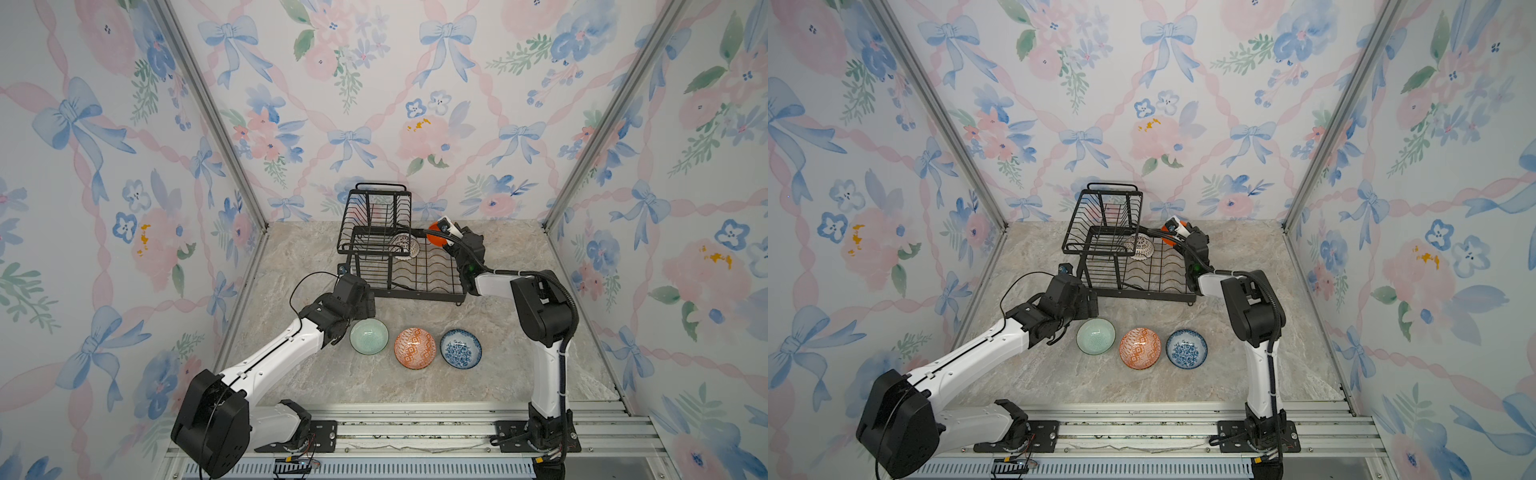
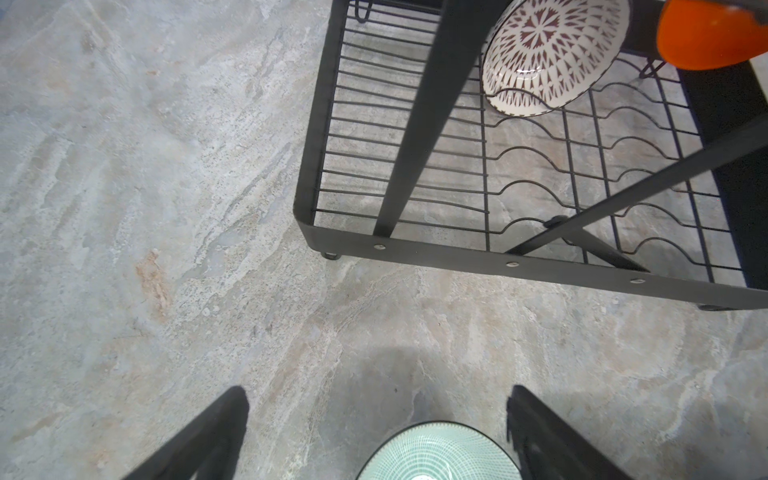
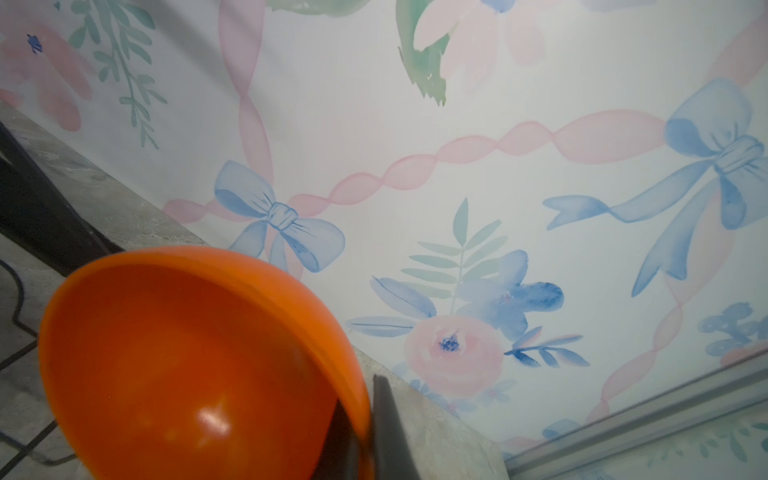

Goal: Load the bowls into the dish rack
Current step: 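Lower the orange bowl into the rack slots with the right gripper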

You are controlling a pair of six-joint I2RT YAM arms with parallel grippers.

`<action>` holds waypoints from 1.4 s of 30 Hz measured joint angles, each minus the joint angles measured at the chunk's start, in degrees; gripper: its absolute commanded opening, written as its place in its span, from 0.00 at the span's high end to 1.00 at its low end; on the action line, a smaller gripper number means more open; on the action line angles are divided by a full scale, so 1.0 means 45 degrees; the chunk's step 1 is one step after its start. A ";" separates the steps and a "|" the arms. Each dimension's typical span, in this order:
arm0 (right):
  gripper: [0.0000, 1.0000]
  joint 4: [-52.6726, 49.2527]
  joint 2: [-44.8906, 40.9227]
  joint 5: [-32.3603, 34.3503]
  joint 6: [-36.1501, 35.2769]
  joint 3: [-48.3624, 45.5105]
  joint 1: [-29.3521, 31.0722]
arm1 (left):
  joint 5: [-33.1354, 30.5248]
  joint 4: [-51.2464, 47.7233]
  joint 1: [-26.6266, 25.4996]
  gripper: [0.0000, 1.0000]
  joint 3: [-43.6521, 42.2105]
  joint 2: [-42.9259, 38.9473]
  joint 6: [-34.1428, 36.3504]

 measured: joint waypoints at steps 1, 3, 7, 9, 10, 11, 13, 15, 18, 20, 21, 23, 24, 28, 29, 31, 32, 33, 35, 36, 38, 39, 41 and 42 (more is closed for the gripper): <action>1.00 0.0146 0.0136 0.0000 -0.0185 0.0078 0.0010 | 0.0015 0.0000 0.0063 0.02 -0.0010 0.0000 -0.0005; 1.00 0.0345 0.0330 -0.0005 -0.0549 0.0141 0.0015 | 0.0053 0.0005 0.0141 0.02 -0.0010 0.0000 0.0000; 1.00 0.0515 0.0578 -0.0068 -0.0991 0.0141 0.0015 | 0.0189 0.0039 0.0296 0.02 -0.0015 0.0000 0.0000; 1.00 0.0554 0.0597 -0.0151 -0.1146 0.0141 0.0015 | 0.0243 0.0087 0.0379 0.02 -0.0029 0.0000 0.0000; 1.00 0.0583 0.0597 -0.0194 -0.1205 0.0141 0.0015 | 0.0243 0.0097 0.0413 0.02 -0.0053 0.0000 0.0000; 1.00 0.0612 0.0597 -0.0209 -0.1239 0.0141 0.0015 | 0.0253 0.0102 0.0447 0.02 -0.0087 0.0000 0.0000; 1.00 0.0631 0.0602 -0.0287 -0.1302 0.0141 0.0015 | 0.0291 0.0092 0.0505 0.02 -0.0185 0.0000 0.0000; 1.00 0.0631 0.0622 -0.0359 -0.1394 0.0141 0.0015 | 0.0340 0.0092 0.0563 0.02 -0.0316 0.0000 0.0000; 1.00 0.0646 0.0685 -0.0471 -0.1506 0.0141 0.0015 | 0.0355 0.0092 0.0631 0.02 -0.0457 -0.0029 0.0000; 1.00 0.0661 0.0772 -0.0500 -0.1603 0.0141 0.0015 | 0.0384 0.0087 0.0690 0.02 -0.0563 -0.0155 0.0000; 1.00 0.0661 0.0835 -0.0505 -0.1671 0.0141 0.0015 | 0.0384 0.0087 0.0714 0.02 -0.0588 -0.0233 0.0000; 1.00 0.0665 0.0962 -0.0525 -0.1734 0.0141 0.0015 | 0.0393 0.0092 0.0777 0.02 -0.0593 -0.0350 0.0000; 1.00 0.0651 0.1010 -0.0534 -0.1817 0.0141 0.0015 | 0.0389 0.0092 0.0797 0.02 -0.0597 -0.0413 0.0000; 1.00 0.0665 0.1195 -0.0539 -0.1987 0.0141 0.0015 | 0.0393 0.0097 0.0879 0.02 -0.0612 -0.0529 0.0000; 1.00 0.0675 0.1219 -0.0539 -0.2011 0.0141 0.0015 | 0.0393 0.0097 0.0884 0.02 -0.0617 -0.0529 0.0000; 1.00 0.0680 0.1219 -0.0549 -0.2016 0.0141 0.0024 | 0.0437 0.0092 0.0913 0.02 -0.0651 -0.0529 0.0000; 1.00 0.0680 0.1219 -0.0559 -0.2016 0.0141 0.0024 | 0.0452 0.0092 0.0933 0.02 -0.0670 -0.0529 0.0000; 1.00 0.0675 0.1219 -0.0588 -0.2016 0.0141 0.0024 | 0.0481 0.0092 0.0952 0.02 -0.0675 -0.0529 0.0000; 1.00 0.0675 0.1219 -0.0617 -0.2006 0.0141 0.0024 | 0.0486 0.0092 0.0986 0.02 -0.0680 -0.0529 0.0000; 1.00 0.0665 0.1219 -0.0636 -0.2001 0.0141 0.0024 | 0.0486 0.0092 0.1001 0.02 -0.0680 -0.0529 0.0000; 1.00 0.0670 0.1219 -0.0680 -0.1996 0.0131 0.0024 | 0.0486 0.0097 0.1015 0.02 -0.0680 -0.0529 0.0000; 1.00 0.0680 0.1219 -0.0685 -0.1987 0.0112 0.0024 | 0.0505 0.0092 0.1030 0.02 -0.0680 -0.0529 0.0000; 1.00 0.0714 0.1219 -0.0704 -0.1943 0.0083 0.0024 | 0.0534 0.0097 0.1044 0.02 -0.0680 -0.0529 0.0000; 1.00 0.0758 0.1219 -0.0729 -0.1938 0.0053 0.0024 | 0.0559 0.0097 0.1059 0.02 -0.0680 -0.0529 0.0000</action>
